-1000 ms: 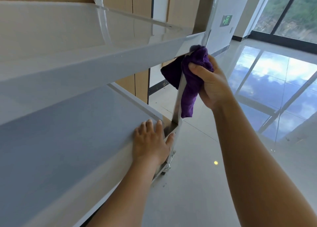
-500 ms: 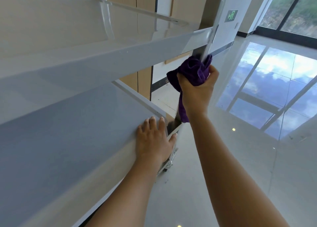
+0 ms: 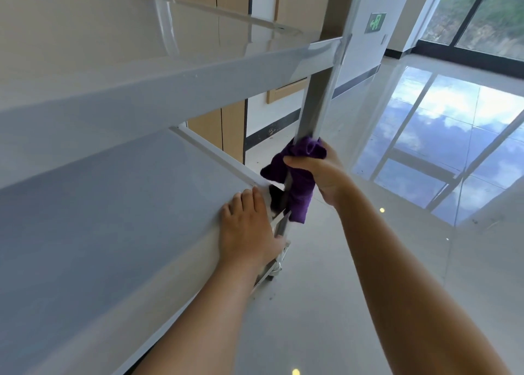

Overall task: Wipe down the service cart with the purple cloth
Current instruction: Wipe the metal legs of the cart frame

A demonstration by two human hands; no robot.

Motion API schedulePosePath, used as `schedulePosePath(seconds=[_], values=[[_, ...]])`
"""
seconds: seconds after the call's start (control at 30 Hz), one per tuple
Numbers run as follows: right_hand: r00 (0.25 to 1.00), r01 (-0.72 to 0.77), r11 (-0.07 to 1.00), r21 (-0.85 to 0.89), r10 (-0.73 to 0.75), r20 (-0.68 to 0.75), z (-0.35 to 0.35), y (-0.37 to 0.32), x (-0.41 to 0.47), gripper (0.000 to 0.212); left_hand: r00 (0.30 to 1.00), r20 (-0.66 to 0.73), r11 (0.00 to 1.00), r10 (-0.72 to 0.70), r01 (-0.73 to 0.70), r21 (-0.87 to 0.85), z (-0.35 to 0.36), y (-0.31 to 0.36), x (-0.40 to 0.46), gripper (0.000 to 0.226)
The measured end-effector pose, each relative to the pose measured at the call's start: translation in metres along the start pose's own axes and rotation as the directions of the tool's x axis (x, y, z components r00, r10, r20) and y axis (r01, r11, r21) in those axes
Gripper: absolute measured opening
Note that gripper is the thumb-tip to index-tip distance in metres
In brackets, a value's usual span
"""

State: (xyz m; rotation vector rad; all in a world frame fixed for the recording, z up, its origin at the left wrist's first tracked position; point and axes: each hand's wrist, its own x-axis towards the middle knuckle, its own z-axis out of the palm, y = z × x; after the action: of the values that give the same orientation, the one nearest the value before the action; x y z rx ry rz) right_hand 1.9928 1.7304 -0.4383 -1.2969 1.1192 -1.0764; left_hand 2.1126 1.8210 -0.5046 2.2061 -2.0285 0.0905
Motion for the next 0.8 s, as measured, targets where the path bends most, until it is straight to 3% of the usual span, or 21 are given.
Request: schedulePosePath(seconds=[0.2, 0.3, 0.37, 0.47, 0.67, 0.8], values=[[0.939, 0.338, 0.925, 0.172, -0.321, -0.121, 0.003, -0.071, 0.006, 0.048, 1.000, 0.015, 1.000, 0.005, -0.004, -0.023, 0.001, 0.001, 0.002, 0.094], [0.947, 0.284, 0.938, 0.200, -0.307, 0.094, -0.007, -0.083, 0.013, 0.039, 1.000, 0.013, 1.000, 0.002, -0.001, -0.029, 0.002, 0.001, 0.001, 0.094], [0.939, 0.204, 0.942, 0.266, -0.265, 0.218, -0.012, -0.080, 0.018, 0.019, 1.000, 0.007, 0.999, 0.004, -0.003, -0.032, 0.001, 0.002, 0.003, 0.094], [0.929, 0.163, 0.905, 0.393, -0.275, 0.247, -0.010, -0.073, 0.021, 0.016, 1.000, 0.003, 0.999, 0.009, -0.009, -0.031, 0.000, 0.001, 0.004, 0.094], [0.983, 0.110, 0.954, 0.280, -0.146, 0.109, 0.002, -0.032, 0.010, 0.056, 1.000, -0.012, 1.000, -0.003, 0.003, -0.018, 0.001, 0.001, 0.000, 0.091], [0.988, 0.122, 0.967, 0.222, -0.098, -0.117, 0.013, -0.005, 0.001, 0.055, 1.000, -0.012, 1.000, 0.003, -0.003, 0.012, 0.001, 0.002, 0.000, 0.092]])
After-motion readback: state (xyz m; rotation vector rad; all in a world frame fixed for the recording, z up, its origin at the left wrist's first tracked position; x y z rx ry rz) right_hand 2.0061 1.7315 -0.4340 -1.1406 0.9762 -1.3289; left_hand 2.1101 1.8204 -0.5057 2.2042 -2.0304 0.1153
